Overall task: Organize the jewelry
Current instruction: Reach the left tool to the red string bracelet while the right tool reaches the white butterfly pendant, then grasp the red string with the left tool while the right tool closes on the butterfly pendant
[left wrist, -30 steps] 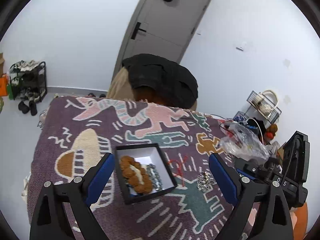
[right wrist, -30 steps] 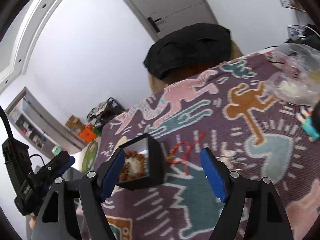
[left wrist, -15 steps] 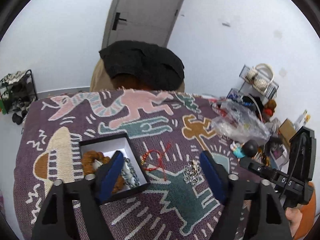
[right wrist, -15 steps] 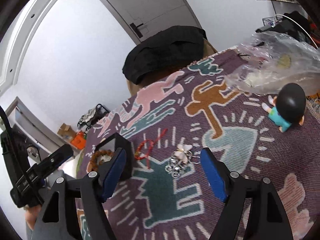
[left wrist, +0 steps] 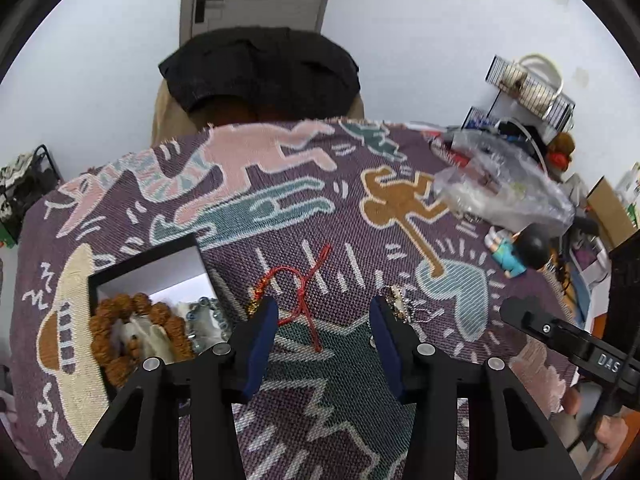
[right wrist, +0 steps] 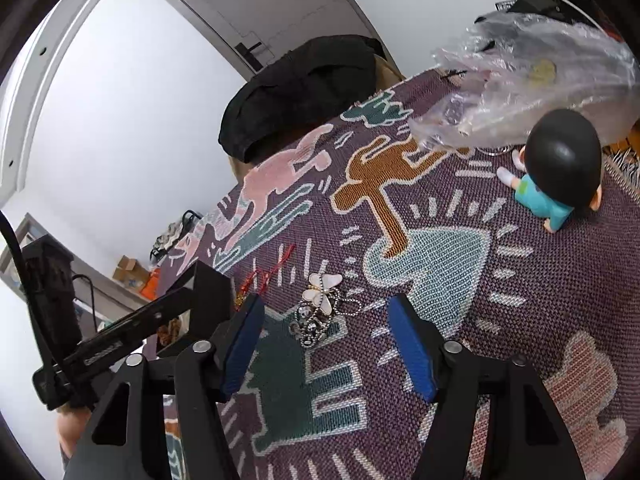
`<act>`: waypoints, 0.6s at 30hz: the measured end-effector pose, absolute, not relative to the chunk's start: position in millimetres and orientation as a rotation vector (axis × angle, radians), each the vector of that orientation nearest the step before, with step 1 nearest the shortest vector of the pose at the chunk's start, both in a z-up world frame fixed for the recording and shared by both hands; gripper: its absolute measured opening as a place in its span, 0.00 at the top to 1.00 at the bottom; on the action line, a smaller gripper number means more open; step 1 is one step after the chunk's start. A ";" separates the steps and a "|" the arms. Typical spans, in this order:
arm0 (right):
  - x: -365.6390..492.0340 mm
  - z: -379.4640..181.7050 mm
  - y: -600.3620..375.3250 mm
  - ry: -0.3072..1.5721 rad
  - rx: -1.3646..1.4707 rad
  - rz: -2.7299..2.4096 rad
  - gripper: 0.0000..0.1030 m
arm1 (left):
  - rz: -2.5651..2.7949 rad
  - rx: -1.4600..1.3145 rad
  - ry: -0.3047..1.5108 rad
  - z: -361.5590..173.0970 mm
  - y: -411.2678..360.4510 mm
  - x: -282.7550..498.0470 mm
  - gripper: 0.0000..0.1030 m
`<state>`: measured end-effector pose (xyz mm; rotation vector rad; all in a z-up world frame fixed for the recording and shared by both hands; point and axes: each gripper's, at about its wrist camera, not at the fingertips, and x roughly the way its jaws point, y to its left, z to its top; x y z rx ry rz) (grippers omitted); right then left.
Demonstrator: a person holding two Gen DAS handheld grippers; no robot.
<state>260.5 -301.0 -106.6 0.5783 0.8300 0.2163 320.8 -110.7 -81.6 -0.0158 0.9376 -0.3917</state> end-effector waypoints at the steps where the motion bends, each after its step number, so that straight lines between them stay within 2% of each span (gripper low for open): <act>1: 261.3 -108.6 -301.9 0.833 0.583 0.218 0.40 | -0.390 -0.007 0.949 -84.4 -113.4 324.1 0.55; 4: 263.3 -113.6 -304.3 0.838 0.597 0.218 0.41 | -0.377 0.016 1.007 -98.0 -121.9 337.8 0.63; 8: 265.9 -120.3 -310.0 0.842 0.615 0.215 0.41 | -0.351 0.033 1.048 -111.2 -126.8 349.8 0.67; 18: 273.6 -135.7 -316.1 0.872 0.634 0.213 0.41 | -0.288 0.131 1.110 -131.9 -143.6 370.1 0.69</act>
